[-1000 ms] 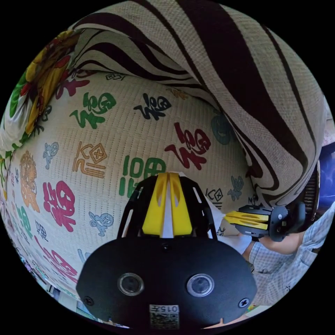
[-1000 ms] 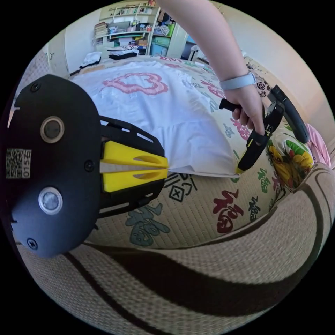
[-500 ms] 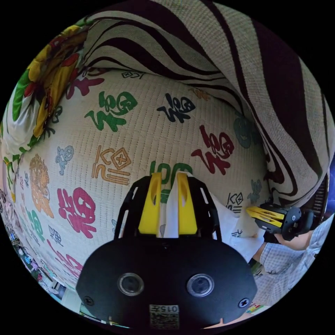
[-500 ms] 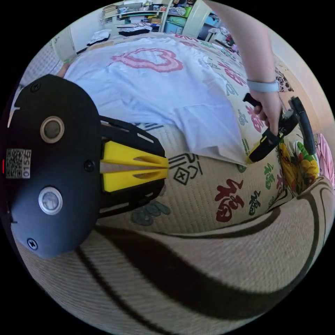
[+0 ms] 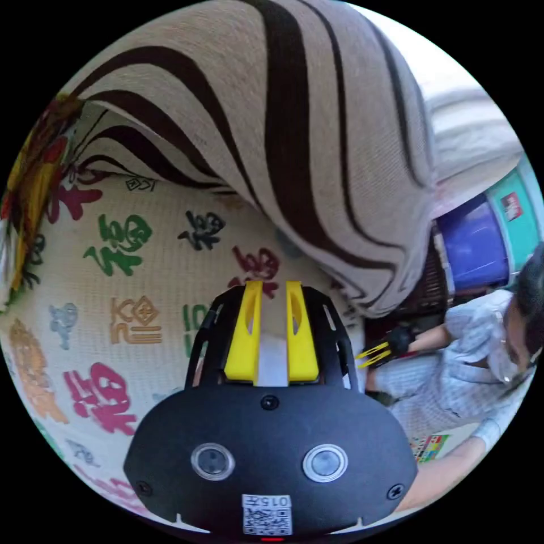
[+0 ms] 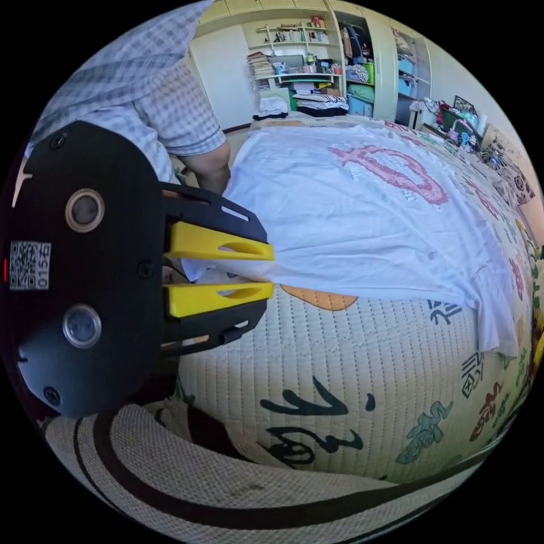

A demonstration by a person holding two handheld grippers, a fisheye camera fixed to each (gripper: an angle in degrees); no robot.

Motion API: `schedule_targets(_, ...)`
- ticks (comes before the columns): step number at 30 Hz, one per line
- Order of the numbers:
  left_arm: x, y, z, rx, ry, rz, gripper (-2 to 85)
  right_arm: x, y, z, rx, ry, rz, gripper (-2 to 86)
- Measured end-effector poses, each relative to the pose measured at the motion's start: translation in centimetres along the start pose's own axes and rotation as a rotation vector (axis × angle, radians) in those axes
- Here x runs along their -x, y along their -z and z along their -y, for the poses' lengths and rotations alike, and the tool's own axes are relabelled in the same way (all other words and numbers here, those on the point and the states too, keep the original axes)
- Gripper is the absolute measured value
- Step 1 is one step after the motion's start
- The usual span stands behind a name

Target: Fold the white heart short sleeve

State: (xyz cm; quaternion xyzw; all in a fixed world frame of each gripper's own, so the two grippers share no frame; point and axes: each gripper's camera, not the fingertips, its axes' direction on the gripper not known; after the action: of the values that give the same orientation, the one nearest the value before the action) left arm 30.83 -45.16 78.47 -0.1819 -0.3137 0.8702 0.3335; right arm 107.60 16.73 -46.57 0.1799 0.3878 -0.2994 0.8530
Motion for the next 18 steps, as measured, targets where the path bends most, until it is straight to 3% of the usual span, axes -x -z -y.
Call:
schedule_targets(1,0.8,2.6,-0.7,-0.143,0.019,-0.189,5.5,0.0,0.1,0.0,-0.018,-0.006,-0.014,6.6)
schedule_targets(2,0.8,4.9,-1.6,-0.246,0.035,-0.227,5.6,-0.1,0.3,0.1,-0.017,-0.011,-0.016,6.5)
schedule_targets(5,-0.9,8.9,-5.6,-0.358,0.076,-0.213,5.9,-0.3,0.9,0.3,-0.006,-0.034,-0.018,6.5)
schedule_targets(9,-4.3,10.8,-15.4,-0.378,0.229,-0.205,7.5,-0.1,0.9,-0.6,0.011,-0.060,-0.040,6.5)
schedule_targets(12,-8.1,11.3,-27.8,-0.345,0.528,-0.070,9.8,0.1,1.1,-1.1,0.031,-0.082,-0.035,6.5)
schedule_targets(14,-12.3,11.2,-39.1,-0.290,0.886,0.066,11.1,0.2,1.2,-1.6,0.055,-0.103,-0.027,6.6)
schedule_targets(18,-20.4,10.2,-52.4,-0.168,1.313,0.153,12.0,0.6,1.0,-1.7,0.065,-0.122,-0.024,6.5)
